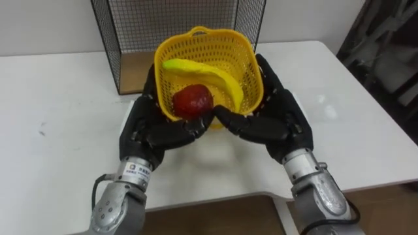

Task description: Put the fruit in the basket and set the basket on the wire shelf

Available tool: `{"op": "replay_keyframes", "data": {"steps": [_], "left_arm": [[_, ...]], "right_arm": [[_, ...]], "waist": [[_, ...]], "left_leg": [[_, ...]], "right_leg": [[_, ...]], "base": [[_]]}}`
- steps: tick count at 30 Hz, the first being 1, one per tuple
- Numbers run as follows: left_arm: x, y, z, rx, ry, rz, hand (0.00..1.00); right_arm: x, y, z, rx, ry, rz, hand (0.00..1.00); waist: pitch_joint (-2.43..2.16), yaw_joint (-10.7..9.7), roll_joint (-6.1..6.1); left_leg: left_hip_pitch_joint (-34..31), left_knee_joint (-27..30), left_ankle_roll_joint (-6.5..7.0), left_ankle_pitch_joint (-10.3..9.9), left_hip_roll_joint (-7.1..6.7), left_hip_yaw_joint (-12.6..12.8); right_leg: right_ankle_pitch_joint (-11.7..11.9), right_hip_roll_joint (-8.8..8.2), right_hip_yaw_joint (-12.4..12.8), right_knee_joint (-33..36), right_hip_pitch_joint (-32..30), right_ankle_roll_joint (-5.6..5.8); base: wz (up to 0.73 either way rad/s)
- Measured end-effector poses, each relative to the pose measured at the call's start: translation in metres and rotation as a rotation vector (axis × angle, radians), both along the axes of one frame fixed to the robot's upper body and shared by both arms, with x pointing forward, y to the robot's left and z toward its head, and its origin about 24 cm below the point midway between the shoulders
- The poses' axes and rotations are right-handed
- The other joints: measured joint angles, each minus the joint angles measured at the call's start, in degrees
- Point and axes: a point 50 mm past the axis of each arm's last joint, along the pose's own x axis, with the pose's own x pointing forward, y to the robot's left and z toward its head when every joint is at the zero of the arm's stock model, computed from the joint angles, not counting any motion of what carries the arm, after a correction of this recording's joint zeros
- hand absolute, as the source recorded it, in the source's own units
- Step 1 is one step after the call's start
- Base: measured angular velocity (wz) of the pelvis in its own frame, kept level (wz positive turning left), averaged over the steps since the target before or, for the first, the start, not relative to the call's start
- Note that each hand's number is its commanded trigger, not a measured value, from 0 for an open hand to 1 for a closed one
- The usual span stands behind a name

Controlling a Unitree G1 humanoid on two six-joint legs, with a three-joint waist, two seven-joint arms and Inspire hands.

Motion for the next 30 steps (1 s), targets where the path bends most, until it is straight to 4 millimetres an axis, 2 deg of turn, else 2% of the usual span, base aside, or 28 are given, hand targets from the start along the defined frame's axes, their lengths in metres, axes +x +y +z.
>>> {"op": "replay_keyframes", "data": {"steps": [1, 2, 3, 5, 7, 9, 11, 13, 14, 16, 18, 19, 20, 21, 22, 23, 24, 27, 30], "left_arm": [[0.0, 0.001, 0.0, 0.001, -0.002, 0.002, 0.0], [0.001, 0.0, 0.001, -0.001, -0.009, 0.001, 0.0], [0.001, -0.002, 0.001, -0.002, -0.009, -0.005, 0.0], [0.001, -0.002, 0.002, -0.002, -0.012, -0.01, 0.0], [0.001, -0.002, 0.003, -0.009, -0.015, -0.01, 0.0], [0.001, -0.002, 0.004, -0.004, -0.022, -0.008, 0.0], [0.001, -0.002, 0.003, -0.005, -0.02, -0.009, 0.0], [0.001, -0.001, 0.004, -0.006, -0.023, -0.009, 0.0], [0.001, -0.001, 0.004, -0.006, -0.025, -0.009, 0.0], [0.001, -0.003, 0.004, -0.012, -0.026, -0.012, 0.0], [0.002, -0.002, 0.006, -0.012, -0.031, -0.008, 0.0], [0.002, -0.002, 0.006, -0.012, -0.032, -0.007, 0.0], [0.002, -0.002, 0.006, -0.013, -0.035, -0.007, 0.0], [0.002, -0.002, 0.006, -0.011, -0.036, -0.007, 0.0], [0.002, -0.002, 0.006, -0.012, -0.035, -0.008, 0.0], [0.002, -0.003, 0.004, -0.016, -0.027, -0.009, 0.0], [0.002, -0.003, 0.003, -0.015, -0.022, -0.01, 0.0], [0.002, -0.002, 0.001, -0.015, -0.014, -0.005, 0.0], [0.002, -0.003, 0.0, -0.012, -0.004, -0.008, 0.0]], "right_arm": [[0.0, -0.001, 0.0, -0.002, 0.002, -0.002, 0.0], [0.0, -0.001, 0.001, -0.001, -0.006, -0.003, 0.0], [0.001, -0.003, 0.003, -0.004, -0.015, -0.007, 0.0], [0.001, -0.004, 0.003, -0.007, -0.018, -0.005, 0.0], [0.0, -0.004, 0.005, -0.009, -0.026, 0.0, 0.0], [0.0, -0.003, 0.007, -0.009, -0.034, 0.002, 0.0], [0.0, -0.004, 0.008, -0.014, -0.037, 0.002, 0.0], [0.0, -0.003, 0.009, -0.007, -0.038, 0.004, 0.0], [0.0, -0.003, 0.008, -0.003, -0.037, 0.005, 0.0], [0.001, -0.004, 0.009, 0.0, -0.039, 0.0, 0.0], [0.001, -0.006, 0.009, -0.003, -0.045, -0.008, 0.0], [0.001, -0.006, 0.01, -0.004, -0.048, -0.01, 0.0], [0.002, -0.007, 0.01, -0.006, -0.052, -0.011, 0.0], [0.003, -0.007, 0.011, -0.008, -0.058, -0.008, 0.0], [0.003, -0.007, 0.011, -0.008, -0.058, -0.007, 0.0], [0.003, -0.007, 0.009, -0.009, -0.047, -0.007, 0.0], [0.003, -0.006, 0.007, -0.011, -0.041, -0.003, 0.0], [0.006, -0.004, 0.008, -0.009, -0.036, 0.005, 0.0], [0.007, -0.004, 0.007, -0.007, -0.03, 0.007, 0.0]], "waist": [[-0.39, -0.5, -0.44], [-0.59, -1.0, -0.93], [-0.46, -0.9, -0.85], [-0.41, -1.1, -1.11], [-0.2, -1.1, -1.13], [0.48, -1.7, -2.26], [0.56, -1.6, -2.34], [0.57, -1.7, -2.29], [0.6, -1.8, -2.25], [0.65, -1.8, -2.25], [0.82, -1.7, -2.02], [0.93, -1.8, -1.8], [1.26, -2.0, -1.29], [1.62, -1.9, -0.87], [1.69, -1.9, -0.78], [1.63, -2.0, -0.57], [1.55, -1.9, -0.52], [1.55, -1.8, -0.59], [1.35, -1.8, -0.82]], "left_leg": [[0.6, -0.6, 0.59, 0.7, -0.5, -0.1], [1.5, -1.4, 1.22, 1.7, -1.16, -0.2], [2.2, -1.1, 2.07, 2.6, -1.57, -0.3], [2.6, -1.1, 2.52, 2.2, -2.43, -0.3], [2.4, -1.1, 2.75, 1.6, -3.08, -0.1], [2.4, -0.3, 3.18, 0.4, -4.62, 0.0], [2.2, 1.6, 3.47, -1.6, -4.81, 0.7], [2.2, 2.8, 3.87, -3.4, -5.03, 1.0], [2.4, 3.4, 4.17, -4.1, -5.31, 1.0], [3.3, 3.5, 4.76, -4.8, -5.74, 1.2], [4.8, 2.4, 4.94, -4.9, -5.76, 0.6], [5.0, 2.4, 4.96, -4.9, -5.67, 0.2], [5.1, 2.3, 5.0, -5.0, -5.44, -0.9], [5.1, 1.9, 4.98, -4.9, -5.36, -1.0], [5.1, 2.0, 4.99, -4.9, -5.4, -1.0], [5.3, 2.1, 4.98, -4.9, -5.55, -1.2], [6.1, 1.4, 4.74, -4.8, -5.52, -1.2], [7.6, -1.0, 4.12, -4.4, -4.94, -1.2], [8.3, -2.0, 3.85, -4.3, -4.56, -1.4]], "right_leg": [[-0.4, -0.33, -0.3, -0.1, 0.2, 0.32], [-0.7, -0.78, -0.5, -0.7, 1.1, 0.73], [-0.9, -0.97, -0.5, -1.5, 2.2, 0.98], [-1.1, -1.81, -0.4, -2.3, 2.9, 1.43], [-1.7, -2.55, -0.4, -2.1, 2.6, 1.78], [-4.1, -4.07, -0.6, 0.0, 2.4, 2.12], [-5.4, -4.64, -0.5, 1.2, 2.6, 2.47], [-6.1, -5.13, -0.8, 4.3, 2.3, 3.36], [-6.1, -5.65, -1.0, 8.0, 1.2, 3.7], [-5.5, -6.27, -0.6, 11.6, 0.1, 5.0], [-3.8, -6.09, -1.5, 13.0, -0.4, 7.66], [-3.3, -6.0, -1.9, 13.1, -0.4, 8.04], [-4.0, -5.89, -1.9, 11.6, -0.7, 8.24], [-4.4, -5.92, -1.9, 7.7, -1.9, 7.78], [-4.3, -6.12, -1.9, 5.6, -2.7, 7.52], [-2.5, -6.45, -2.4, 4.2, -3.5, 5.57], [-1.9, -6.39, -2.6, 3.1, -2.6, 4.8], [-0.7, -5.58, -2.9, 0.1, -0.6, 4.23], [0.2, -4.85, -3.0, -2.8, 0.9, 4.05]], "base": [[0.06], [0.15], [0.09], [0.03], [0.05], [0.15], [0.0], [-0.05], [0.04], [0.02], [0.02], [0.05], [0.04], [0.03], [0.13], [0.11], [0.06], [0.0], [-0.01]]}}
